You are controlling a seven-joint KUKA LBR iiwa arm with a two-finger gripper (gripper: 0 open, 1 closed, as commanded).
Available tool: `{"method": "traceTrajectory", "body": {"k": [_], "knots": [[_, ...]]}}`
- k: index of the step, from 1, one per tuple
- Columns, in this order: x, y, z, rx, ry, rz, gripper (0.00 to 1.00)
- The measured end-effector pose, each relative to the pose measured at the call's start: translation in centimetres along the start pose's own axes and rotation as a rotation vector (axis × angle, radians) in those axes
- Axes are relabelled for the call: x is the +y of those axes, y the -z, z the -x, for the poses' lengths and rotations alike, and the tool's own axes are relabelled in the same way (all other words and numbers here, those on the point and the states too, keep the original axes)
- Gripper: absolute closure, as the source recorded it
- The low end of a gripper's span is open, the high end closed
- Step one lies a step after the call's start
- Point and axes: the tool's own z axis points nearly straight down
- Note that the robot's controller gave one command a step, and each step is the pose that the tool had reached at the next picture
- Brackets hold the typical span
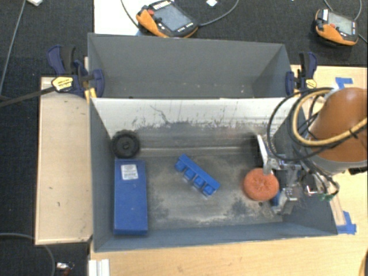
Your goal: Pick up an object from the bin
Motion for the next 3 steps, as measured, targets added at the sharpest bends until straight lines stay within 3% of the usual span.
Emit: {"method": "traceTrajectory", "body": {"k": [1, 2, 3], "knots": [[-2.2, -10.5, 2.2, 0.010, -0.229, 0.008, 0.00], [-2.0, -7.5, 1.3, -0.006, -0.238, 0.002, 0.00], [-2.0, -9.8, 2.1, 0.002, -0.227, 0.007, 0.00]]}}
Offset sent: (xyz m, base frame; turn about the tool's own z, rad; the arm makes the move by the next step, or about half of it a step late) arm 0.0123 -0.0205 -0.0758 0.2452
